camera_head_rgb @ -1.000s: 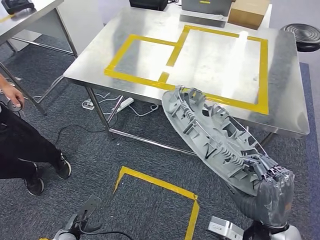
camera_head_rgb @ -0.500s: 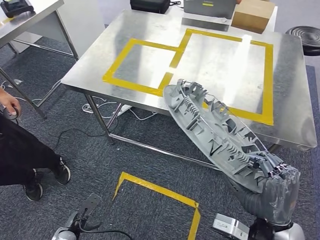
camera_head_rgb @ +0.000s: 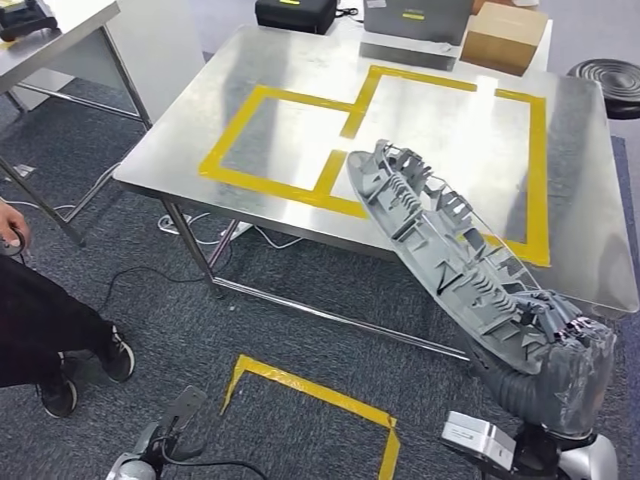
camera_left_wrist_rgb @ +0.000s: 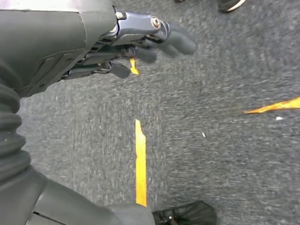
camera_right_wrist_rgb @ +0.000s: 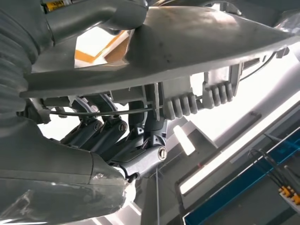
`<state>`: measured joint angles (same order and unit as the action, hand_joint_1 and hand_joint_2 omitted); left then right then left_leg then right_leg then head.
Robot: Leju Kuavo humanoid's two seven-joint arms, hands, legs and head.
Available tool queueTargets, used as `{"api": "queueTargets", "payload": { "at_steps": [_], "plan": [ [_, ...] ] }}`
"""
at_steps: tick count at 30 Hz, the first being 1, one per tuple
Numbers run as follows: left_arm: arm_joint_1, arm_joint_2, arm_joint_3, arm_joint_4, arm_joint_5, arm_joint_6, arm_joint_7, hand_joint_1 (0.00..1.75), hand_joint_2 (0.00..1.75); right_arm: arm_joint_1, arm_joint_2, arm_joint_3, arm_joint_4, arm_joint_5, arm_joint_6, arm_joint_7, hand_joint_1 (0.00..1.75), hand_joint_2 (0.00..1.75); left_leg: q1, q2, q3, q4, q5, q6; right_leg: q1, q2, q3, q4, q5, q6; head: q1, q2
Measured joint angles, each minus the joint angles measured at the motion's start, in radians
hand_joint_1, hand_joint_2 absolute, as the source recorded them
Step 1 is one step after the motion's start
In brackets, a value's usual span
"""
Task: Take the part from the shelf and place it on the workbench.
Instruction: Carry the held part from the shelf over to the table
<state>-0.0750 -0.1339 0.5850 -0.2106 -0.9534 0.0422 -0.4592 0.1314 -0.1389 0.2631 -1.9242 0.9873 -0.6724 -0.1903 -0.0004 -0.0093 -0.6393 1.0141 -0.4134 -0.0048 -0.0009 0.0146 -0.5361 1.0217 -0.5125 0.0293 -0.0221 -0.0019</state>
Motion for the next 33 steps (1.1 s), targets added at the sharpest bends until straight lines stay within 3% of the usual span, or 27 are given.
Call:
{"api": "queueTargets", "payload": {
  "at_steps": [3, 6, 7, 8, 9, 11, 12, 14, 18, 20, 22, 23, 24, 26, 27, 28, 30, 33],
  "plan": [
    [0.001, -0.001, -0.003, 0.0, -0.001, 0.0, 0.001, 0.0, 1.75, -0.009, 0.0, -0.009, -0.001, -0.01, -0.002, -0.01, 1.75, 1.75, 0.006, -0.001, 0.014, -0.005, -0.009, 0.017, 0.0, -0.004, -0.011, 0.033, -0.027, 0.015, 0.004, 0.0],
    [0.0, -0.001, -0.004, 0.0, -0.002, 0.0, 0.001, 0.0, 1.75, -0.02, 0.0, -0.014, 0.0, -0.015, 0.0, -0.013, 1.75, 1.75, 0.007, -0.001, 0.026, -0.006, -0.023, 0.028, 0.0, -0.006, -0.115, 0.215, -0.093, 0.02, 0.01, 0.0],
    [0.001, -0.001, -0.004, 0.0, -0.003, 0.0, 0.001, 0.0, 1.75, -0.022, 0.0, -0.016, 0.001, -0.019, 0.002, -0.014, 1.75, 1.75, 0.007, -0.002, 0.032, -0.005, -0.029, 0.029, -0.001, -0.006, -0.151, 0.264, -0.098, 0.021, 0.01, 0.0],
    [0.002, -0.001, -0.004, 0.0, -0.003, 0.0, 0.001, 0.0, 1.75, -0.025, 0.0, -0.017, 0.004, -0.024, 0.004, -0.013, 1.75, 1.75, 0.007, -0.002, 0.04, -0.005, -0.035, 0.028, -0.001, -0.006, -0.173, 0.279, -0.083, 0.022, 0.01, 0.0],
    [0.003, -0.001, -0.004, 0.0, -0.004, 0.0, 0.002, 0.0, 1.75, -0.028, 0.0, -0.019, 0.007, -0.029, 0.006, -0.012, 1.75, 1.75, 0.007, -0.003, 0.05, -0.005, -0.043, 0.027, -0.001, -0.006, -0.176, 0.258, -0.046, 0.022, 0.01, 0.0],
    [0.003, -0.001, -0.004, 0.0, -0.004, 0.0, 0.002, 0.0, 1.75, -0.035, 0.001, -0.021, 0.011, -0.039, 0.009, -0.008, 1.75, 1.75, 0.007, -0.005, 0.074, -0.006, -0.059, 0.022, -0.002, -0.006, -0.144, 0.145, 0.049, 0.02, 0.011, 0.0],
    [0.002, -0.001, -0.004, 0.0, -0.004, 0.0, 0.002, 0.0, 1.75, -0.039, 0.002, -0.021, 0.013, -0.042, 0.008, -0.005, 1.75, 1.75, 0.006, -0.005, 0.082, -0.005, -0.066, 0.017, -0.001, -0.006, -0.123, 0.095, 0.078, 0.019, 0.011, 0.0],
    [0.001, -0.002, -0.005, 0.0, -0.007, 0.0, 0.003, 0.0, 1.75, -0.046, 0.014, -0.026, 0.015, -0.031, 0.004, -0.001, 1.75, 1.75, 0.003, -0.006, 0.084, -0.004, -0.074, 0.008, 0.001, -0.005, -0.096, 0.04, 0.08, 0.012, 0.009, 0.0],
    [-0.001, -0.005, -0.007, 0.0, -0.013, 0.0, 0.01, 0.0, 1.75, -0.046, 0.077, -0.066, 0.016, 0.043, -0.006, -0.027, 1.75, 1.75, 0.002, -0.003, 0.072, 0.016, -0.092, -0.013, -0.003, -0.003, -0.079, 0.015, 0.062, -0.012, 0.003, 0.0],
    [-0.003, -0.007, -0.009, 0.0, -0.014, 0.001, 0.011, 0.0, 1.75, -0.05, 0.105, -0.081, 0.016, 0.046, -0.013, -0.04, 1.75, 1.75, 0.003, -0.002, 0.02, 0.114, -0.132, -0.026, -0.007, -0.005, -0.066, 0.009, 0.055, -0.023, 0.0, 0.0],
    [-0.001, -0.009, -0.01, 0.0, -0.014, 0.001, 0.011, 0.0, 1.75, -0.052, 0.119, -0.087, 0.017, 0.042, -0.018, -0.044, 1.75, 1.75, 0.007, 0.0, -0.062, 0.247, -0.171, -0.035, -0.008, -0.005, -0.055, 0.008, 0.045, -0.029, 0.0, 0.0],
    [0.001, -0.01, -0.01, 0.0, -0.014, 0.0, 0.012, 0.0, 1.75, -0.051, 0.124, -0.089, 0.018, 0.039, -0.018, -0.044, 1.75, 1.75, 0.009, 0.001, -0.091, 0.284, -0.168, -0.035, -0.008, -0.003, -0.048, 0.008, 0.039, -0.03, -0.001, 0.0],
    [0.002, -0.01, -0.01, 0.0, -0.014, 0.0, 0.012, 0.0, 1.75, -0.049, 0.127, -0.09, 0.02, 0.034, -0.017, -0.044, 1.75, 1.75, 0.01, 0.001, -0.103, 0.285, -0.144, -0.034, -0.009, -0.002, -0.039, 0.008, 0.033, -0.029, -0.001, 0.0],
    [0.004, -0.009, -0.01, 0.0, -0.014, 0.0, 0.012, 0.0, 1.75, -0.047, 0.132, -0.091, 0.023, 0.027, -0.017, -0.043, 1.75, 1.75, 0.009, 0.002, -0.078, 0.181, -0.047, -0.025, -0.009, 0.001, -0.017, 0.008, 0.017, -0.025, -0.001, 0.0],
    [0.004, -0.009, -0.01, 0.0, -0.014, 0.0, 0.012, 0.0, 1.75, -0.047, 0.134, -0.092, 0.024, 0.026, -0.017, -0.043, 1.75, 1.75, 0.007, 0.002, -0.055, 0.119, -0.007, -0.02, -0.008, 0.002, -0.01, 0.008, 0.009, -0.02, 0.0, 0.0],
    [0.004, -0.009, -0.01, 0.0, -0.014, 0.0, 0.012, 0.0, 1.75, -0.048, 0.136, -0.092, 0.025, 0.027, -0.017, -0.043, 1.75, 1.75, 0.005, 0.002, -0.032, 0.06, 0.014, -0.015, -0.006, 0.003, -0.004, 0.009, 0.001, -0.014, 0.0, 0.0],
    [0.004, -0.01, -0.01, 0.0, -0.014, 0.0, 0.012, 0.0, 1.75, -0.05, 0.138, -0.093, 0.026, 0.026, -0.017, -0.039, 1.75, 1.75, 0.002, 0.002, -0.012, 0.014, 0.008, -0.008, -0.002, 0.002, -0.001, 0.006, -0.008, -0.003, 0.0, 0.0],
    [0.006, -0.01, -0.009, 0.0, -0.013, 0.001, 0.012, 0.0, 1.75, -0.053, 0.139, -0.093, 0.027, 0.026, -0.018, -0.033, 1.75, 1.75, 0.006, 0.0, 0.0, 0.0, -0.005, 0.007, -0.002, -0.001, 0.002, 0.009, -0.023, 0.012, 0.002, 0.0]
  ]
}}
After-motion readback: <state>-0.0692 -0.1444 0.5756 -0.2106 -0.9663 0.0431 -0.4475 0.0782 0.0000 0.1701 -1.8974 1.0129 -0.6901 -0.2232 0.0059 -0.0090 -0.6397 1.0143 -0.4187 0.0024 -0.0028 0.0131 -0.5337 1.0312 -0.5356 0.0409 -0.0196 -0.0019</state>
